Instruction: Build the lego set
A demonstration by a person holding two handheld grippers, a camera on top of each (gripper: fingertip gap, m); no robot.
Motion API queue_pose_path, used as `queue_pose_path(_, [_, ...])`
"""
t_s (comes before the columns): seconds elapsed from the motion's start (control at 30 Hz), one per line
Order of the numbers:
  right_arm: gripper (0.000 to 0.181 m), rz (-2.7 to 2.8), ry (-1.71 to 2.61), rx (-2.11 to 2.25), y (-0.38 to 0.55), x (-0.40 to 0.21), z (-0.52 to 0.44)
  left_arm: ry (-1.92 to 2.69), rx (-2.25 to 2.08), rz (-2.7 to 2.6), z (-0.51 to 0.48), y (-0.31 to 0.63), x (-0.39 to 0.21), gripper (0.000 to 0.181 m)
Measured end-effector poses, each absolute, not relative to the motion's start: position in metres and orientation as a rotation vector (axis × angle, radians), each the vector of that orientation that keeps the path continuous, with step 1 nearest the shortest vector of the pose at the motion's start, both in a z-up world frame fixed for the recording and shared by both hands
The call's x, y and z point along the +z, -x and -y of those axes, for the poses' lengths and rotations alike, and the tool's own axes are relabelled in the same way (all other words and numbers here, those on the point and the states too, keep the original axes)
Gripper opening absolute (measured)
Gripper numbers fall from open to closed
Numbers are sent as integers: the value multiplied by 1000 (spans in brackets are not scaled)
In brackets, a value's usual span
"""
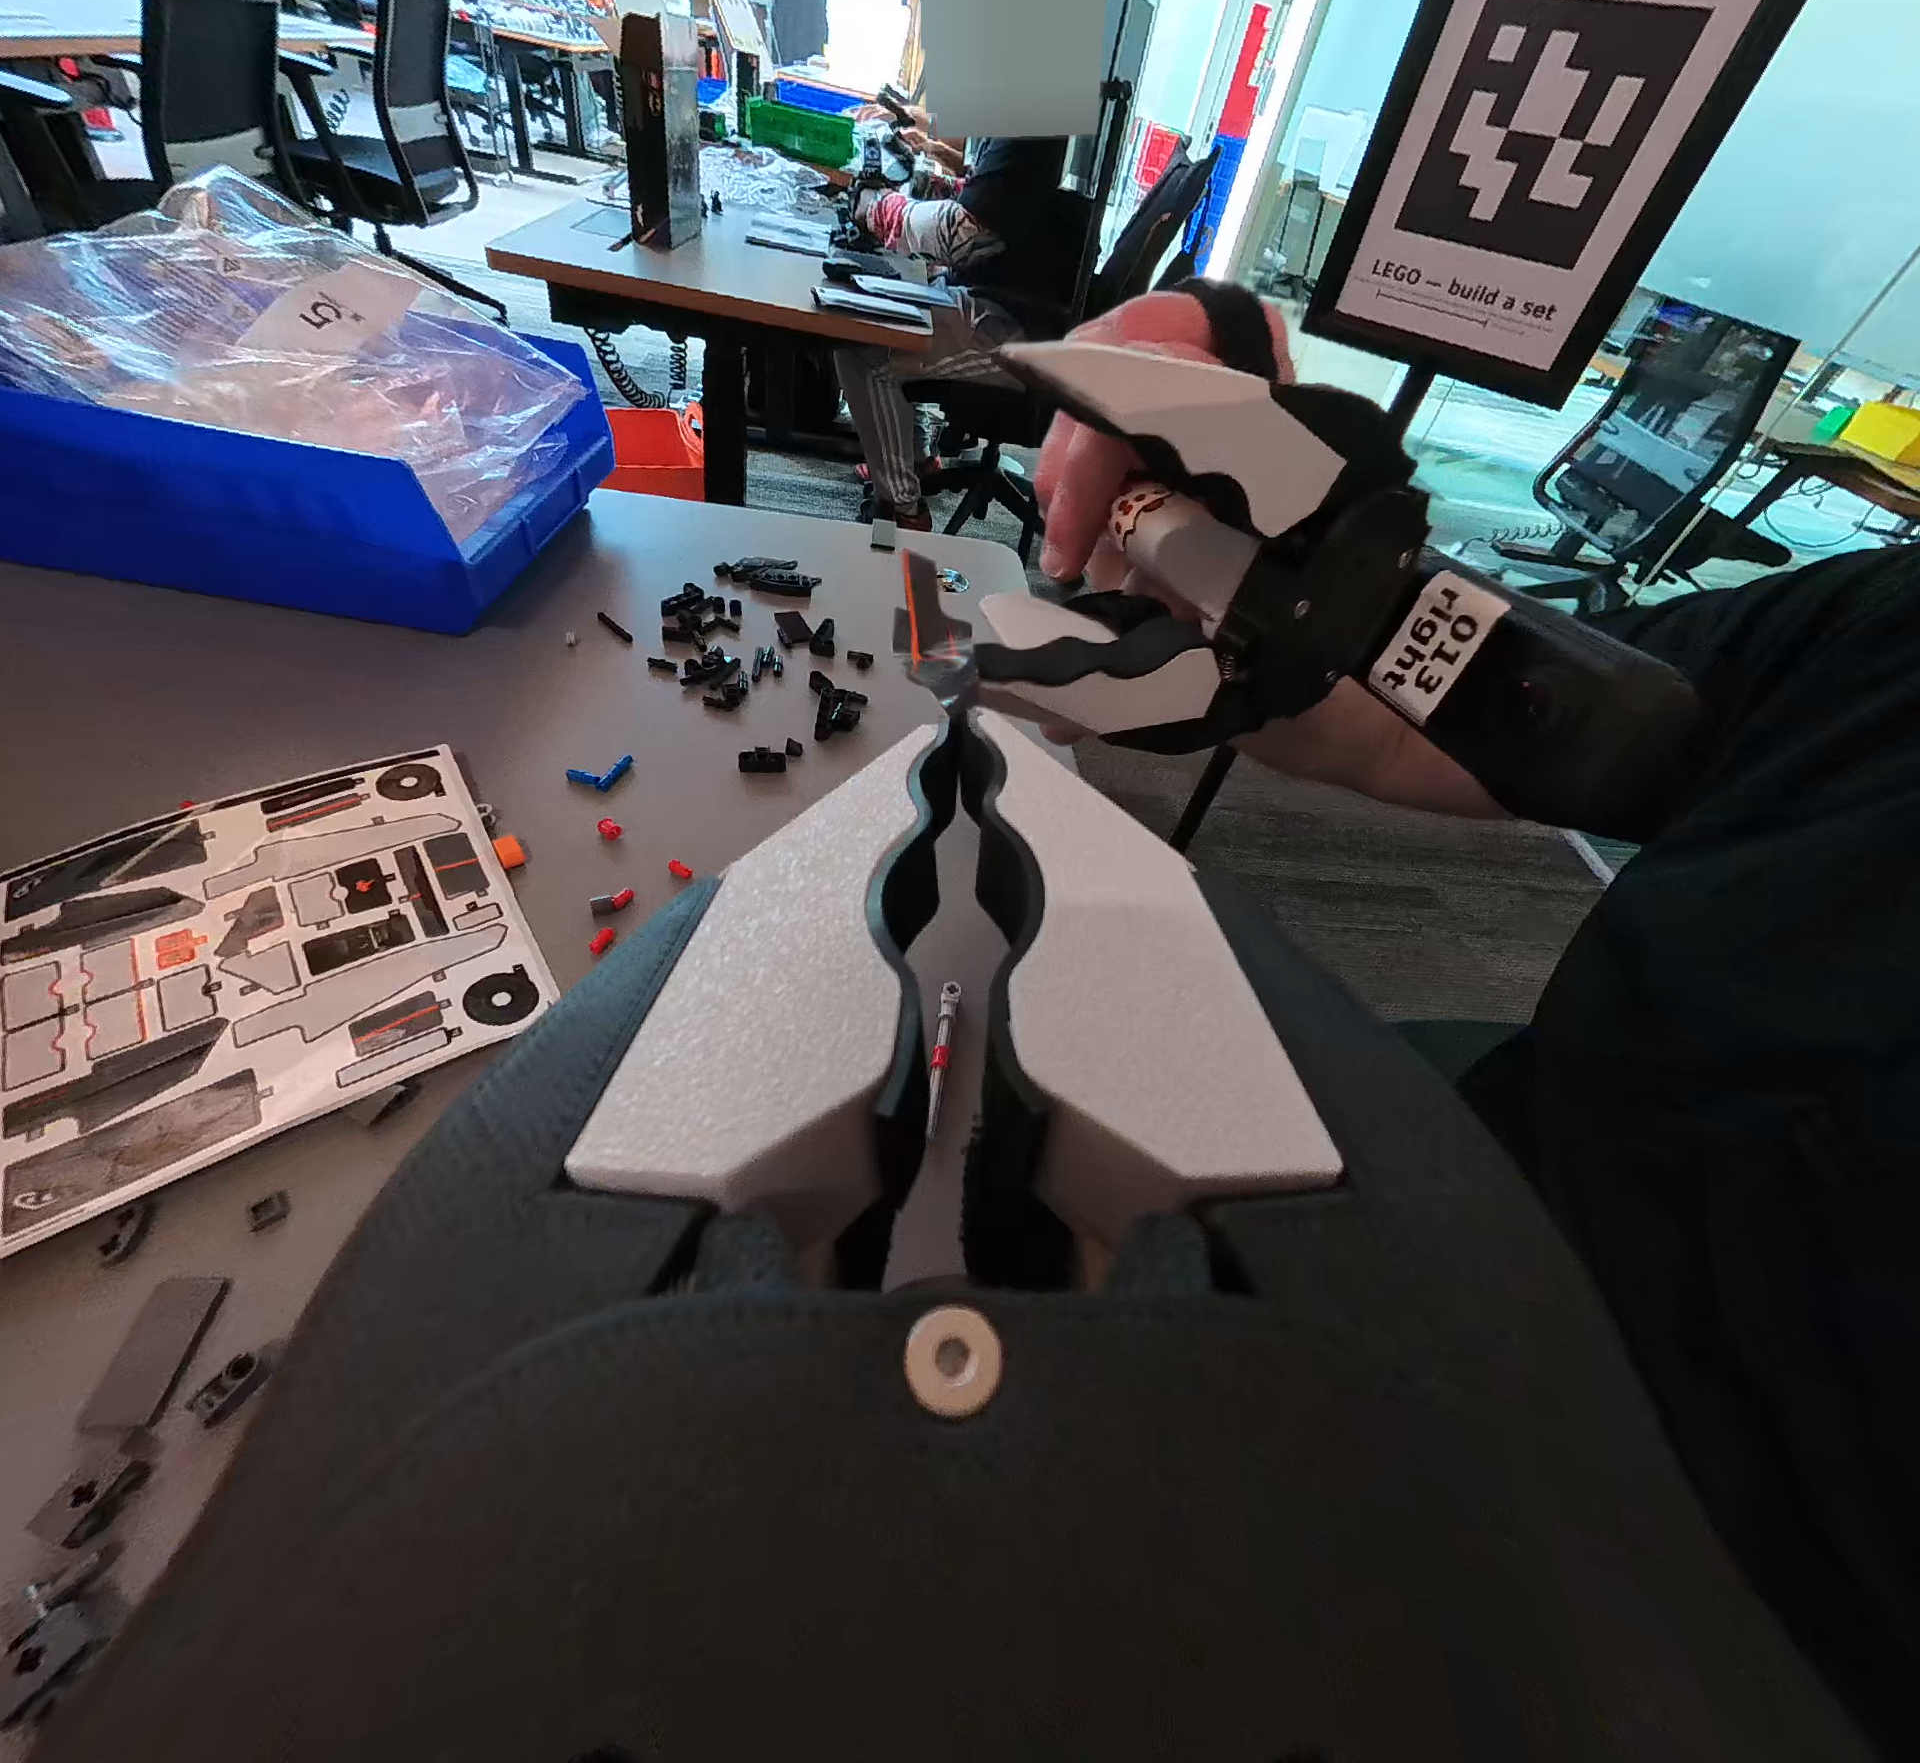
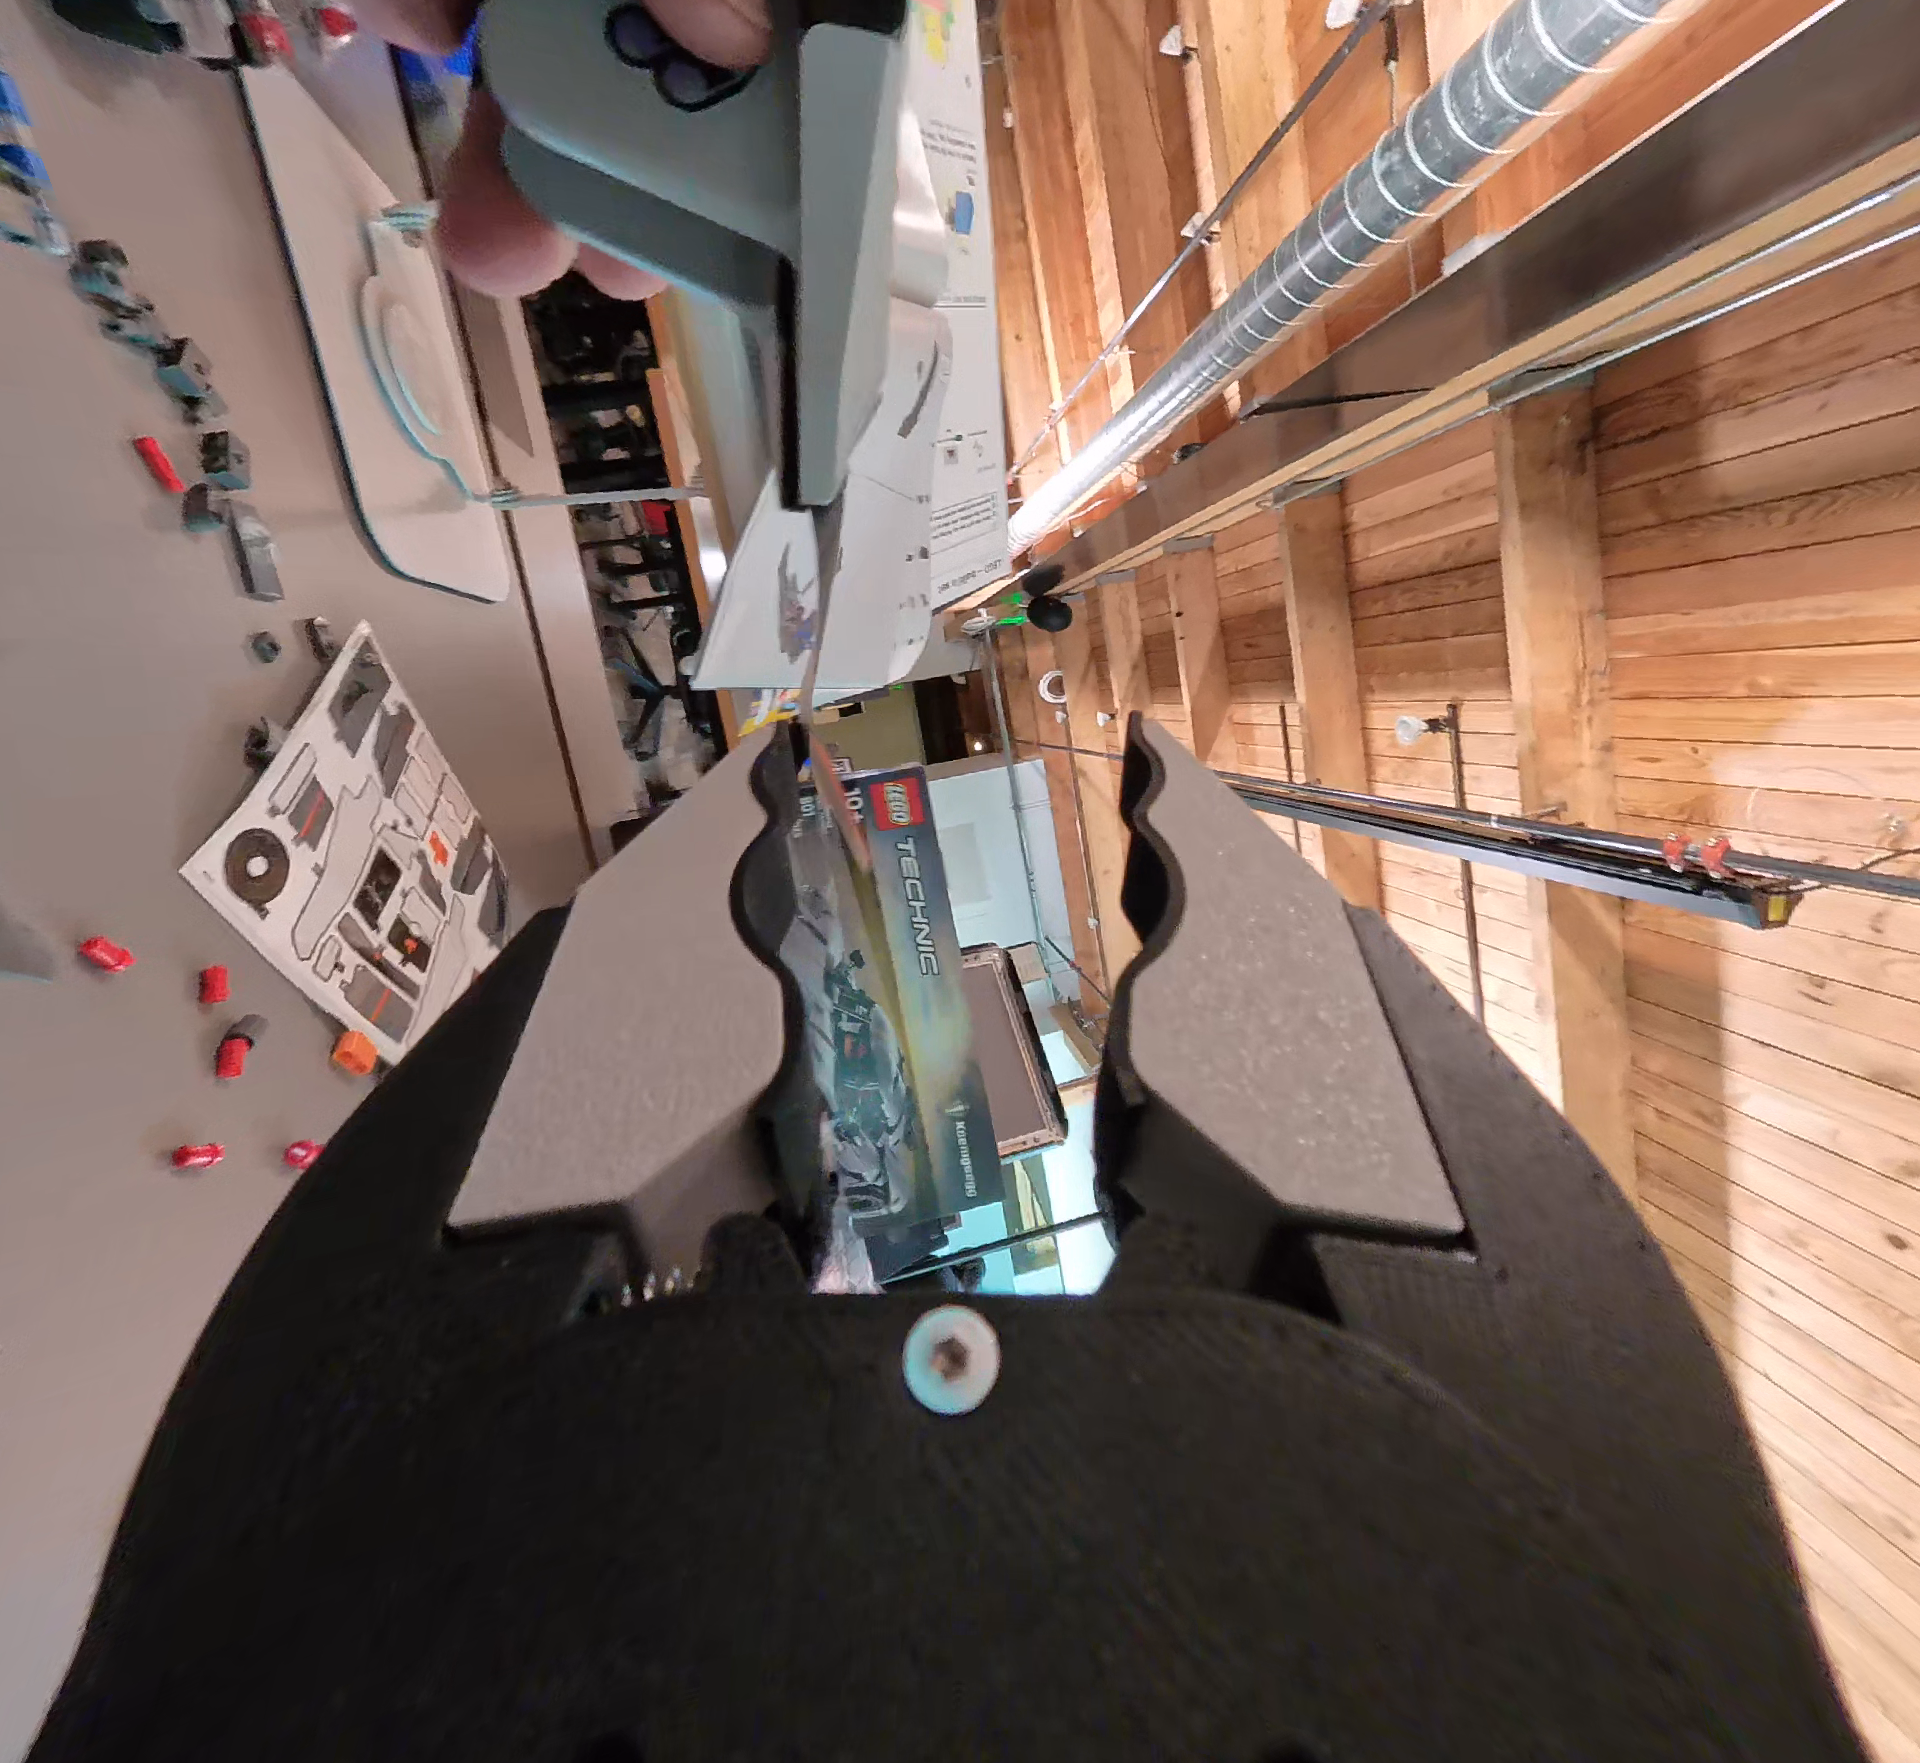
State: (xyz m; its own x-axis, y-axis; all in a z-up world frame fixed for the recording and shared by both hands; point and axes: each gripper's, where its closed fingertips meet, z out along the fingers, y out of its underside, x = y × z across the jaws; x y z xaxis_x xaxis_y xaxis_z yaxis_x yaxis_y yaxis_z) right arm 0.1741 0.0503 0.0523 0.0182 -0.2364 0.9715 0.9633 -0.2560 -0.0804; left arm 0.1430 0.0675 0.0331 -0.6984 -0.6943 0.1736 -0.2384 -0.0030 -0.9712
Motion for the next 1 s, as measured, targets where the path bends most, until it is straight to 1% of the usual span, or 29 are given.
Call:
queue_pose_path(0.03, [62,869,1252,-1465,-176,49,-51,958,-1740,-1931,-66,-142,32,0])
queue_pose_path(0.1, [81,892,1293,-1502,-187,40,-54,938,-1746,-1921,-66,-139,38,0])
queue_pose_path(0.17, [85,905,1346,-1509,-202,29,-55,914,-1718,-1911,-68,-136,43,0])
queue_pose_path(0.23, [83,874,1428,-1421,-211,20,-54,898,-1679,-1942,-66,-133,42,0])
queue_pose_path(0.33, [73,730,1630,-1058,-220,10,-50,869,-1603,-2057,-64,-130,28,0])
queue_pose_path(0.4, [68,633,1736,-731,-218,5,-47,872,-1563,-2119,-66,-129,17,0])
queue_pose_path(0.5, [55,543,1790,-152,-199,3,-39,904,-1542,-2151,-72,-129,4,0])
queue_pose_path(0.57, [48,531,1784,39,-195,2,-34,932,-1529,-2161,-76,-128,-5,0])
queue_pose_path(0.6, [44,534,1792,44,-199,-3,-35,950,-1525,-2165,-78,-128,-10,0])
queue_pose_path(0.73, [46,553,1814,6,-205,-23,-43,1081,-1521,-2186,-86,-126,-36,0])
queue_pose_path(0.9, [55,680,1881,-90,-203,-64,-55,1259,-1545,-2209,-94,-125,-68,0])
queue_pose_path(1.0, [61,740,1945,-64,-199,-91,-62,1351,-1530,-2211,-99,-127,-83,0])
